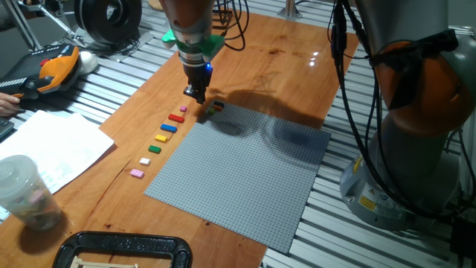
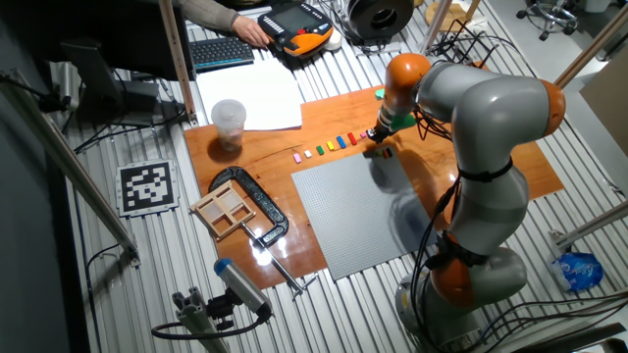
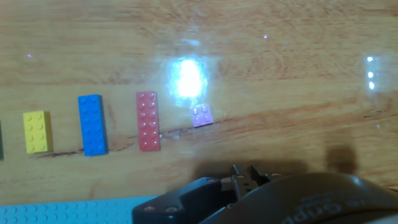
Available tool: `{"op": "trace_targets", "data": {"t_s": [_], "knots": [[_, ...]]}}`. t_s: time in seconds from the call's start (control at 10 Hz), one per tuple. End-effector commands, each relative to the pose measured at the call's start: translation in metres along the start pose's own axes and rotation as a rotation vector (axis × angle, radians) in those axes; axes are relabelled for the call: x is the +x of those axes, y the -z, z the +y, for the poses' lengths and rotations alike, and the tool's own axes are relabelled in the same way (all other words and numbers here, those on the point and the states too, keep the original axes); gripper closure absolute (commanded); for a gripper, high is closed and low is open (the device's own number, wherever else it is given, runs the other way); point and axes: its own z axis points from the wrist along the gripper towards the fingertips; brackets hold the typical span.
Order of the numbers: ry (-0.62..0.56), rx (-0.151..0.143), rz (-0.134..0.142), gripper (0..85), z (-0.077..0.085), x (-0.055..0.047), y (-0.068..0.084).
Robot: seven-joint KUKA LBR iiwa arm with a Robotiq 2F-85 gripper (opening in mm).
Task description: Build with small Lego blocks
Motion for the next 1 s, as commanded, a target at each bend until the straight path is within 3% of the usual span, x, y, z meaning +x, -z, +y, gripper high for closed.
{"op": "trace_targets", "data": {"t_s": [0.0, 0.5, 0.9], "knots": [[0.002, 0.003, 0.003, 68.0, 0.000, 0.000, 0.000], [0.010, 0.037, 0.010, 68.0, -0.011, -0.011, 0.007], [0.021, 0.047, 0.013, 68.0, -0.020, -0.020, 0.011]]}}
